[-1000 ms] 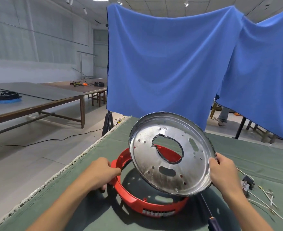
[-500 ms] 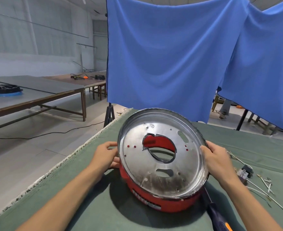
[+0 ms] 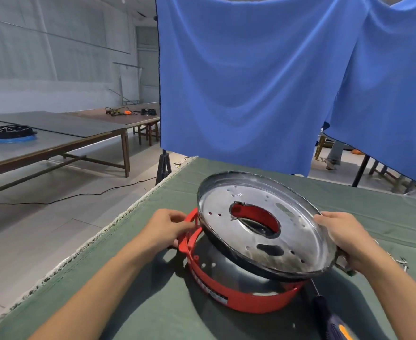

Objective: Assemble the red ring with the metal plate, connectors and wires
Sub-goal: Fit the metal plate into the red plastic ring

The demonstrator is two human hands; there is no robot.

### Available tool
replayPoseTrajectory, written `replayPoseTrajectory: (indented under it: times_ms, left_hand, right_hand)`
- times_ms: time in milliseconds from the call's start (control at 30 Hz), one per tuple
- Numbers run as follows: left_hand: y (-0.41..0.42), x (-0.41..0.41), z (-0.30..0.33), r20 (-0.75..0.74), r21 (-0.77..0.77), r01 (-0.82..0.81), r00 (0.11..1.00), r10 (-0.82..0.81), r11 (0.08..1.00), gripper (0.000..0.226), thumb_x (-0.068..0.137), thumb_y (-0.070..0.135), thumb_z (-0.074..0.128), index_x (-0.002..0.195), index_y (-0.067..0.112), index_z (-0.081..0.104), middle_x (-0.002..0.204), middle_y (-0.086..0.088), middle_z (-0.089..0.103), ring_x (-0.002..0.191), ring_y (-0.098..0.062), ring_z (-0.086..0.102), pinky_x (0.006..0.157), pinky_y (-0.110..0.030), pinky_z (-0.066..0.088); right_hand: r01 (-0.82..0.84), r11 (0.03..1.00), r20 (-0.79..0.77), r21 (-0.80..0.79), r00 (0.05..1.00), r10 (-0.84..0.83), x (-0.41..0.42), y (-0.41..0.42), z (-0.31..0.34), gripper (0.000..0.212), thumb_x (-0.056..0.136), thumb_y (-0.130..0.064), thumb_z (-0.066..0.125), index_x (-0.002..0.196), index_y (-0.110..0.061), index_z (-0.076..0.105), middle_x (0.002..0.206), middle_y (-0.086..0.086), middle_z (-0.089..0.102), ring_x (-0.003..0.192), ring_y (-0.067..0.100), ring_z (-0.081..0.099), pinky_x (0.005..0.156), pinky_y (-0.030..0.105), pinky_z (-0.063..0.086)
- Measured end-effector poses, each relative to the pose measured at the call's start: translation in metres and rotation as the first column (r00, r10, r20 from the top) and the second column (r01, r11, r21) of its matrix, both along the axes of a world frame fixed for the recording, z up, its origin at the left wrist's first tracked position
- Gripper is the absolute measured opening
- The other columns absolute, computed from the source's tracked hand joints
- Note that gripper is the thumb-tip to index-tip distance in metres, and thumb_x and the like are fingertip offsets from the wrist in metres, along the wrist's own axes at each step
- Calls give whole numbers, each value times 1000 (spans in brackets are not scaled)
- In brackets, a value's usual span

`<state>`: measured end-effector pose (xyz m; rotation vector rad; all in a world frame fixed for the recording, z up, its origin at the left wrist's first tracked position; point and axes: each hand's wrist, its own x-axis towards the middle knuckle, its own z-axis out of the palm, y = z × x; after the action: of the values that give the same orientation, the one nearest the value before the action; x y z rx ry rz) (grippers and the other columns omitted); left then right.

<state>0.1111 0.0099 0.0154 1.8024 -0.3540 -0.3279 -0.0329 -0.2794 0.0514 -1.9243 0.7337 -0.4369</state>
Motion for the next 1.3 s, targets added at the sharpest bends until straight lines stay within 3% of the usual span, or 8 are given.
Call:
replayPoseTrajectory:
  times_ms: [200, 333, 533, 700, 800, 1000, 1167, 1300]
  left_hand:
    - [2, 18, 13, -188, -326, -43, 982, -20, 944, 19, 93, 6, 55, 106, 9, 68, 91, -10, 74, 67, -24, 67, 55, -32, 57]
    - [7, 21, 12, -311, -455, -77, 947, -77, 887, 25, 93, 9, 56, 117, 7, 63, 110, -23, 67, 83, -37, 68, 60, -39, 61]
    - [8, 20, 7, -376, -530, -106, 919, -121, 841, 21, 94, 13, 55, 110, 5, 66, 106, -22, 69, 82, -34, 71, 60, -39, 61]
    - [3, 18, 7, -411, -572, -148, 903, -125, 807, 18, 96, 13, 51, 97, 7, 68, 103, -23, 68, 79, -33, 70, 54, -33, 60]
    - [2, 17, 8, -405, -587, -150, 905, -128, 796, 18, 97, 12, 49, 101, 5, 65, 102, -23, 67, 73, -30, 70, 53, -34, 59]
    - [1, 17, 8, -383, -508, -157, 922, -59, 847, 17, 93, 9, 53, 89, -2, 66, 64, -11, 64, 48, -19, 57, 46, -28, 51]
    - [3, 19, 11, -469, -507, -222, 882, -51, 833, 28, 96, 27, 50, 94, 1, 58, 75, -13, 56, 63, -22, 50, 63, -32, 45]
    - [6, 15, 17, -392, -448, -105, 916, -89, 888, 33, 90, 36, 53, 87, 6, 67, 75, -13, 59, 65, -25, 53, 65, -32, 44]
  right_hand:
    - [56, 994, -2, -92, 998, -56, 4, -7, -6, 24, 91, -10, 52, 74, 5, 59, 69, 13, 50, 66, 22, 41, 60, 34, 28]
    - [83, 996, 42, -27, 996, -82, 8, -5, -8, 19, 85, -4, 52, 75, 10, 57, 67, 14, 45, 66, 23, 37, 60, 34, 26]
    - [74, 981, 67, 178, 994, -87, 6, -2, -9, 14, 86, 0, 52, 74, 0, 60, 71, 18, 51, 66, 25, 43, 55, 33, 29]
    - [82, 971, 91, 225, 990, -104, 6, 2, -8, 30, 90, 0, 50, 60, -3, 55, 44, 2, 52, 39, 15, 48, 42, 23, 33]
    - [133, 985, 142, 107, 979, -147, 11, 8, -9, 17, 85, 2, 54, 70, 10, 57, 61, 12, 50, 61, 18, 43, 51, 30, 31]
    - [85, 904, 46, -418, 996, -72, 21, 26, -14, 35, 87, -3, 49, 55, -10, 36, 51, 9, 38, 55, 21, 32, 53, 34, 21]
    - [55, 899, -38, -435, 996, -79, 23, 34, -13, 36, 87, -5, 48, 53, -10, 36, 50, 8, 42, 52, 23, 35, 52, 33, 25]
    - [3, 871, -117, -492, 991, -70, 27, 38, -7, 33, 87, -9, 50, 56, -11, 38, 52, 9, 43, 52, 23, 36, 51, 31, 26]
